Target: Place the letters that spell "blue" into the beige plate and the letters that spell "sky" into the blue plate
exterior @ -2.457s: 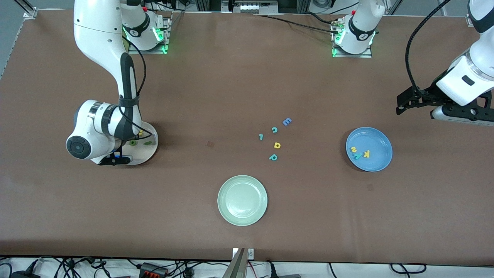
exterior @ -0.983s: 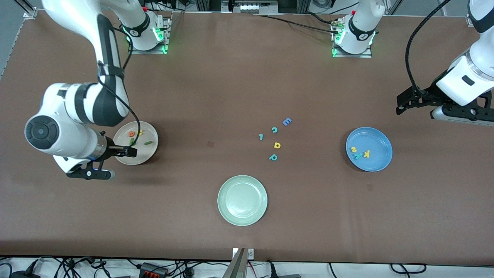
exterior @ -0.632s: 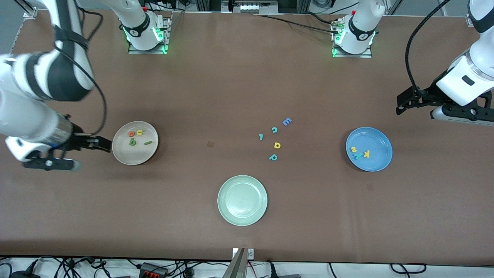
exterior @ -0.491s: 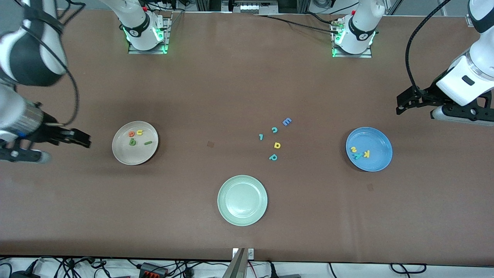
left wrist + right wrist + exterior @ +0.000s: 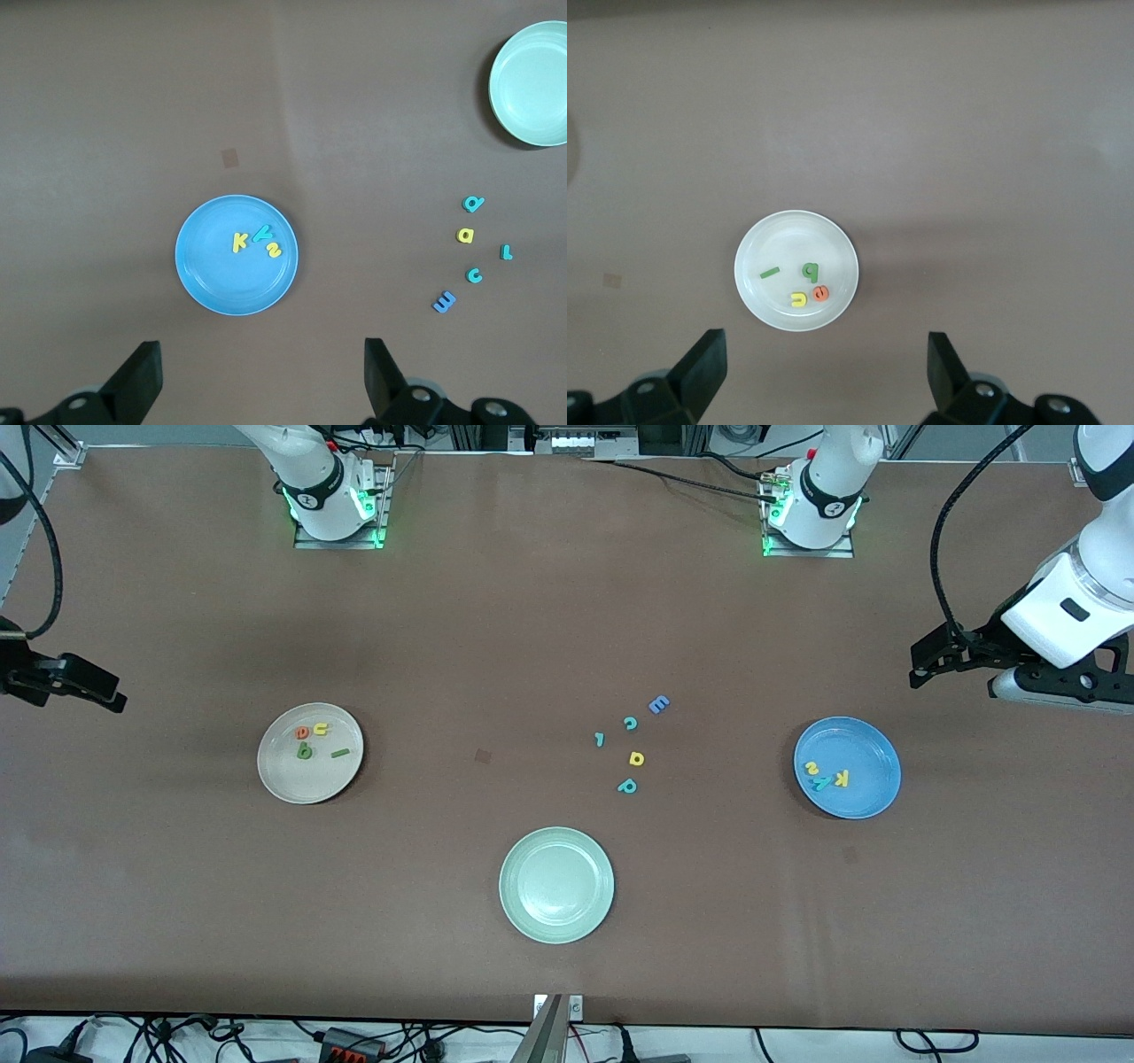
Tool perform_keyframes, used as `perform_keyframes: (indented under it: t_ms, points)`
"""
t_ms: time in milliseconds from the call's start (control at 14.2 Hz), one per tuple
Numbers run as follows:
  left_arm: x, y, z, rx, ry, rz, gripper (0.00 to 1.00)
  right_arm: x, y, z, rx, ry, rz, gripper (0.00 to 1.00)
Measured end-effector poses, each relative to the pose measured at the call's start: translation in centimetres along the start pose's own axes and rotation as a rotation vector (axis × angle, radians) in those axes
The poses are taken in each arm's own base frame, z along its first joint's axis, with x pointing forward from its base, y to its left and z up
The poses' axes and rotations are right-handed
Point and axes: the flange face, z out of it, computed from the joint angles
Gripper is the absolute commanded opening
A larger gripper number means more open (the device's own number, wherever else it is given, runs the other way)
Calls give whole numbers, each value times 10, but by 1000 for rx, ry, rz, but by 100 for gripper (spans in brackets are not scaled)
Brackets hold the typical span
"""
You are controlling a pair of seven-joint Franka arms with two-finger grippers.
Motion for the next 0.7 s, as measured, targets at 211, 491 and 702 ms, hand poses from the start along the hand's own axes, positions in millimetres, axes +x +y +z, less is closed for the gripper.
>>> perform_keyframes:
  t_ms: [211, 491, 702]
  points:
    - [0, 0, 0, 0, 0, 0, 100, -7, 13, -10, 0, -2, 6, 100]
    - [0, 0, 0, 0, 0, 0, 100, -15, 15, -10, -2, -47, -15, 100]
    - [0, 0, 0, 0, 0, 0, 100, -22, 16, 0, -1, -54, -20, 100]
